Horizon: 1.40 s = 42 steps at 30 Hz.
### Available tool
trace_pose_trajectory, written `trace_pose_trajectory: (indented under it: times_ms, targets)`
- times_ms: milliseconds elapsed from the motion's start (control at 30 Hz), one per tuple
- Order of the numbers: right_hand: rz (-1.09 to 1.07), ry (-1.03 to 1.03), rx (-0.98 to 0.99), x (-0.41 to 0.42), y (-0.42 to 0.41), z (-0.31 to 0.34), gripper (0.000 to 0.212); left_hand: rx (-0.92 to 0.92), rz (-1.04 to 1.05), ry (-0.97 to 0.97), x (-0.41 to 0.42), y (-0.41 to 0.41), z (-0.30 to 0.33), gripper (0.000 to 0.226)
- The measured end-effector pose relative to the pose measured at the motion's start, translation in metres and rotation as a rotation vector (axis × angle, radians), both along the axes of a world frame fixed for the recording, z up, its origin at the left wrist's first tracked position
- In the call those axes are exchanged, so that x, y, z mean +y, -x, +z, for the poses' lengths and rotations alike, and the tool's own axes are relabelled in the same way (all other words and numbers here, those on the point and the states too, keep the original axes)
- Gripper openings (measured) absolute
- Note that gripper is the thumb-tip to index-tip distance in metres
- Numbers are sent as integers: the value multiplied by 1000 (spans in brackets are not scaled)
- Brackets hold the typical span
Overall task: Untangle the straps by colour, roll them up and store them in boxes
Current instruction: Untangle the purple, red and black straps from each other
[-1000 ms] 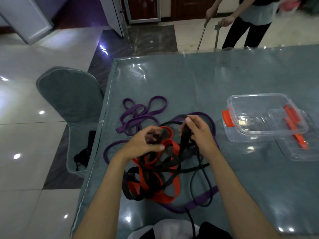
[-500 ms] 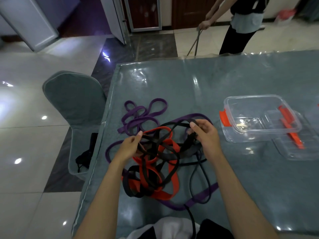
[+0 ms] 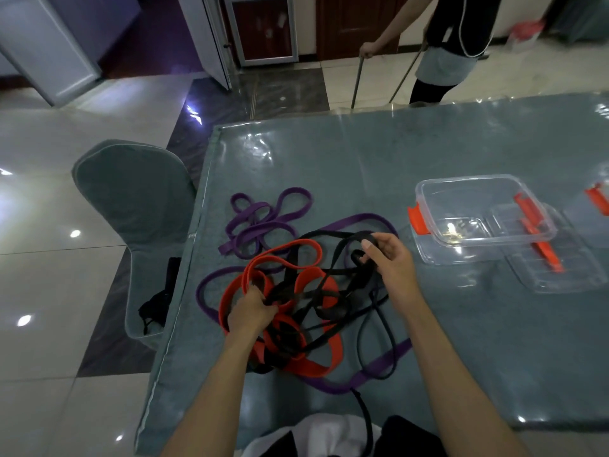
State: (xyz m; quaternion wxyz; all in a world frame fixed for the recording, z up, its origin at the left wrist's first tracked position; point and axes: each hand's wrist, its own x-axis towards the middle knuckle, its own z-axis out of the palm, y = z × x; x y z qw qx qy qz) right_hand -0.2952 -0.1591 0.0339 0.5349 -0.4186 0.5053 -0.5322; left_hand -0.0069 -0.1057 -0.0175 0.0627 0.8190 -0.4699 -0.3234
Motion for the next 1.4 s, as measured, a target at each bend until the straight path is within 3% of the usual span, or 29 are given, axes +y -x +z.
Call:
trace_pose_trajectory:
  times_ms: [267, 467, 633, 867, 1267, 1400]
  targets:
    - [-23, 10, 1, -13, -3, -2, 20, 333, 2, 232, -52, -4, 66, 19]
    - [-55, 106, 162, -22, 1, 10, 26, 309, -235, 175, -60, -3, 85, 18]
    - [-77, 142, 334, -24, 9, 8, 30, 311, -218, 198, -63, -5, 79, 7]
    - [-53, 108, 276, -29, 11, 4, 32, 254, -129, 308, -71, -6, 77, 11]
    - [121, 158, 128, -32, 6, 3, 33, 138, -93, 391, -72, 9, 84, 51]
    - [175, 180, 131, -30, 7, 10, 36, 302, 16, 401, -74, 23, 92, 54]
